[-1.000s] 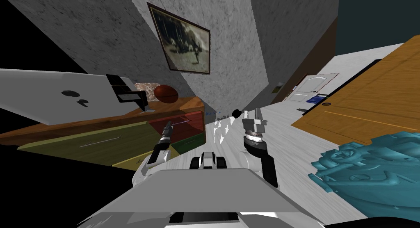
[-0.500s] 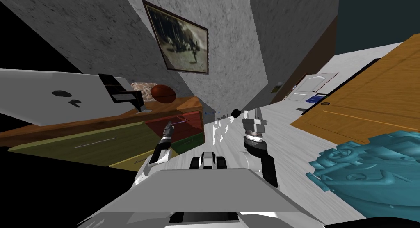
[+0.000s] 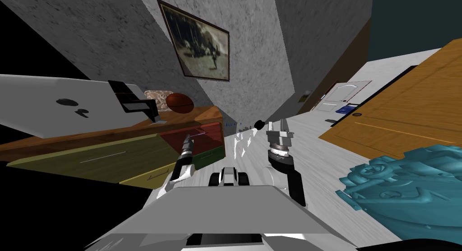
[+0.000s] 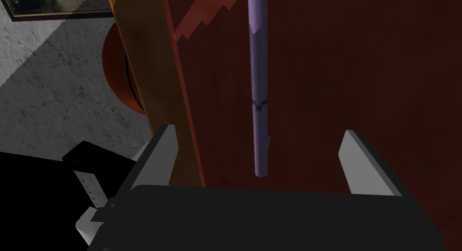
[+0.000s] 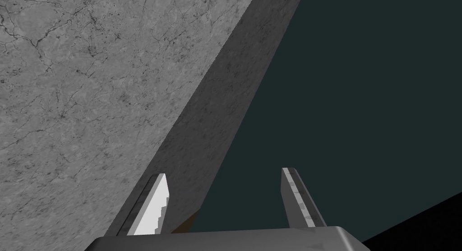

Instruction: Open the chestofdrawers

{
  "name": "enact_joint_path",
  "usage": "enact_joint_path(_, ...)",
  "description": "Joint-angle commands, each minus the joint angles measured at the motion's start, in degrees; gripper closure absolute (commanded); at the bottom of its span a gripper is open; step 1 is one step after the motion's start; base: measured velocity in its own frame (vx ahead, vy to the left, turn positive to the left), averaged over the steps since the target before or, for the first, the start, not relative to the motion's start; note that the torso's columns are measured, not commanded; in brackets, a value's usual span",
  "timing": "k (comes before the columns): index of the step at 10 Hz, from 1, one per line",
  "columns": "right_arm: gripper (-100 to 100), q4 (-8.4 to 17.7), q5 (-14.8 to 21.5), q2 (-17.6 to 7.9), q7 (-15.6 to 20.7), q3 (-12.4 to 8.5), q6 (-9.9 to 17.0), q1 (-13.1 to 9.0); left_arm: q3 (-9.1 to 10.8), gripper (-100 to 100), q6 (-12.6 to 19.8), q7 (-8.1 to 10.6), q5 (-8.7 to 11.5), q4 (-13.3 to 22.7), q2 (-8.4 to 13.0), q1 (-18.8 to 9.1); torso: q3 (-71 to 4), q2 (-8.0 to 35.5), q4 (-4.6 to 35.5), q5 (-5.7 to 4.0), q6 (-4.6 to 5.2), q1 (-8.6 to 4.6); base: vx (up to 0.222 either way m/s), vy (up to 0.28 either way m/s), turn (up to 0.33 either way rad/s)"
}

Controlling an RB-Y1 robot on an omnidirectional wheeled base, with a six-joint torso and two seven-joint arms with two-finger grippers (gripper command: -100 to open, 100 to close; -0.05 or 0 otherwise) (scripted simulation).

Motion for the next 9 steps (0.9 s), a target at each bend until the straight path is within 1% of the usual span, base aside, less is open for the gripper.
enact_joint_path(1, 0, 0.0, 0.0, 0.0, 0.0, 0.0, 0.0, 0.0, 0.23, -100, 1.67, 0.01, 0.1, -1.79, -0.11, 0.11, 0.0, 0.0, 0.0, 0.01, 0.0, 0.03, 0.069, 0.033, -0.025)
enact_joint_path(2, 0, 0.0, 0.0, -0.01, 0.0, 0.0, 0.0, 0.01, 0.34, -100, 2.41, 0.01, 0.15, -2.56, -0.11, 0.16, -0.1, -0.19, -0.04, 0.03, 0.0, 0.15, 0.112, 0.052, -0.026)
enact_joint_path(3, 0, 0.0, 0.0, -0.01, 0.0, -0.01, 0.0, 0.01, 0.32, -100, 1.71, 0.02, 0.13, -1.78, -0.06, -0.02, -0.16, -0.26, -0.08, 0.05, 0.0, 0.16, 0.05, 0.023, -0.005)
enact_joint_path(4, 0, 0.0, 0.0, 0.0, 0.0, 0.0, 0.0, 0.01, 0.03, 100, 0.2, 0.0, 0.01, -0.24, -0.13, 0.02, -0.02, 0.01, -0.02, 0.02, -0.01, 0.01, -0.064, -0.015, 0.036)
enact_joint_path(5, 0, 0.0, 0.0, 0.0, 0.0, 0.0, 0.0, -0.01, 0.16, 100, 1.03, -0.01, 0.05, -0.88, -0.12, -0.04, 0.23, 0.39, 0.1, -0.03, -0.01, -0.13, -0.038, -0.01, 0.008)
enact_joint_path(6, 0, 0.0, 0.0, 0.0, 0.0, 0.0, 0.0, -0.01, 0.86, 100, -1.46, 1.01, 1.0, 2.01, 2.75, -3.0, 0.17, 0.21, 0.01, 0.04, -0.01, -0.02, -0.106, -0.052, -0.118)
enact_joint_path(7, 0, 0.01, 0.0, 0.0, 0.0, 0.0, 0.0, -0.02, 0.86, 100, -1.46, 1.01, 1.0, 3.28, 3.59, -4.17, 0.14, 0.28, 0.15, -0.12, 0.16, -0.24, -0.14, -0.078, -0.044)
enact_joint_path(8, 0, 0.01, 0.0, 0.01, 0.0, 0.01, 0.0, -0.02, 0.86, 100, -1.46, 1.01, 1.0, 5.22, 3.59, -4.53, 0.13, 0.24, 0.18, -0.22, 0.28, -0.53, -0.077, -0.042, 0.014)
enact_joint_path(9, 0, 0.0, 0.0, 0.01, 0.0, 0.01, 0.0, -0.01, 0.86, 100, -1.46, 1.01, 1.0, 6.92, 3.59, -4.53, -0.03, -0.07, 0.02, -0.14, 0.27, -0.41, -0.019, -0.009, 0.001)
